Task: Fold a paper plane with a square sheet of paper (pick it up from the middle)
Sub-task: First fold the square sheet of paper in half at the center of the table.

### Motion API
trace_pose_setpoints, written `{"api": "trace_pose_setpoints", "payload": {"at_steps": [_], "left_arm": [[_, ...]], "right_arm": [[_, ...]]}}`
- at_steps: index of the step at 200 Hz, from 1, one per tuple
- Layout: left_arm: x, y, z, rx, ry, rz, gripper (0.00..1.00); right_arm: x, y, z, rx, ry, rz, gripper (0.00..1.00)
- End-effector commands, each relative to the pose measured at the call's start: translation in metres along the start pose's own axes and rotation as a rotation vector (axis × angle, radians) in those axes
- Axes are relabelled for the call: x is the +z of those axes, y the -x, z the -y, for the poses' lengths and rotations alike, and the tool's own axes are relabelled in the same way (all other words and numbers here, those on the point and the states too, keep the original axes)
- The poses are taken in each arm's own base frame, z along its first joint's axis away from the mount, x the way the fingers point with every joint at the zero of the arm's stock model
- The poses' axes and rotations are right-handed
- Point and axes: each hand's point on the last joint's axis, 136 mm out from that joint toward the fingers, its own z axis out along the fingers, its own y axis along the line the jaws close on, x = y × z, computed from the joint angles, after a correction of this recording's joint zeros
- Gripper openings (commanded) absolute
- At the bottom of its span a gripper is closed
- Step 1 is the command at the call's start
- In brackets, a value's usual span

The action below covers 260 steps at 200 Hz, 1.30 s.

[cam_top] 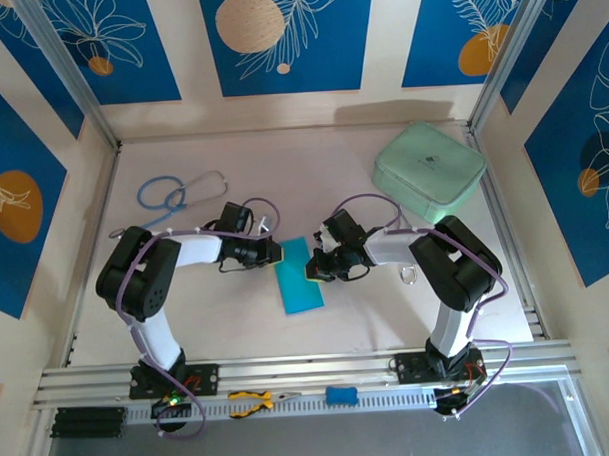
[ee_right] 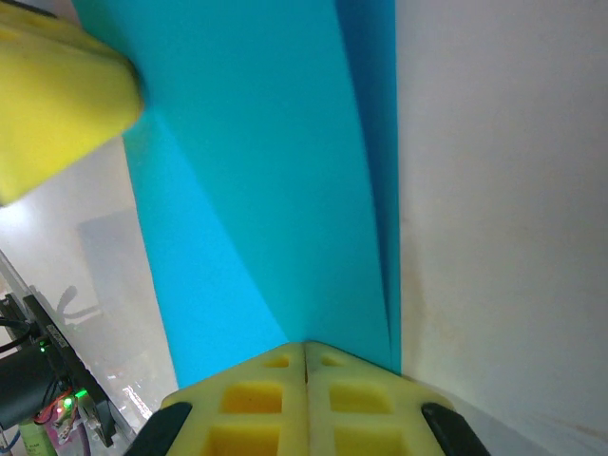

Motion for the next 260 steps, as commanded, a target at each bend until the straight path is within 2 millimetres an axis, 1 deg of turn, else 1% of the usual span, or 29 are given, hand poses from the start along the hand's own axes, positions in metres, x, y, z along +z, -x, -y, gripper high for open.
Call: {"api": "trace_pose_setpoints", "payload": {"at_steps": [1, 16, 33, 59, 76, 89, 129, 140, 183, 225, 244, 260], "left_arm": [[-0.004, 0.015, 0.003, 0.009, 0.003, 0.02, 0.12], [0.001, 0.015, -0.002, 0.0, 0.005, 0.014, 0.12], [0.006, 0.013, -0.012, -0.016, 0.027, 0.008, 0.12], [0.008, 0.009, -0.029, -0.042, 0.049, 0.0, 0.11], [0.008, 0.01, -0.038, -0.05, 0.063, 0.008, 0.11], [0.005, 0.014, -0.041, -0.058, 0.063, 0.022, 0.12], [-0.003, 0.034, -0.042, -0.063, 0.07, 0.065, 0.12], [-0.005, 0.038, -0.046, -0.077, 0.09, 0.07, 0.12], [-0.009, 0.04, -0.065, -0.141, 0.196, 0.067, 0.11], [-0.022, 0.047, -0.068, -0.158, 0.283, 0.068, 0.1], [-0.025, 0.051, -0.064, -0.155, 0.287, 0.07, 0.1], [-0.029, 0.054, -0.056, -0.146, 0.269, 0.08, 0.1]], "right_arm": [[0.007, -0.035, 0.052, 0.102, -0.177, -0.099, 0.0], [0.007, -0.036, 0.052, 0.101, -0.178, -0.101, 0.0], [0.007, -0.036, 0.052, 0.101, -0.177, -0.101, 0.0], [0.007, -0.036, 0.052, 0.103, -0.178, -0.104, 0.0], [0.007, -0.036, 0.052, 0.103, -0.177, -0.103, 0.0], [0.007, -0.036, 0.052, 0.102, -0.178, -0.103, 0.0], [0.007, -0.036, 0.052, 0.102, -0.176, -0.104, 0.0], [0.007, -0.037, 0.052, 0.102, -0.176, -0.105, 0.0], [0.006, -0.037, 0.052, 0.1, -0.177, -0.101, 0.0], [0.005, -0.036, 0.051, 0.099, -0.171, -0.098, 0.0], [0.005, -0.036, 0.051, 0.098, -0.17, -0.098, 0.0], [0.005, -0.036, 0.05, 0.097, -0.169, -0.097, 0.0]]}}
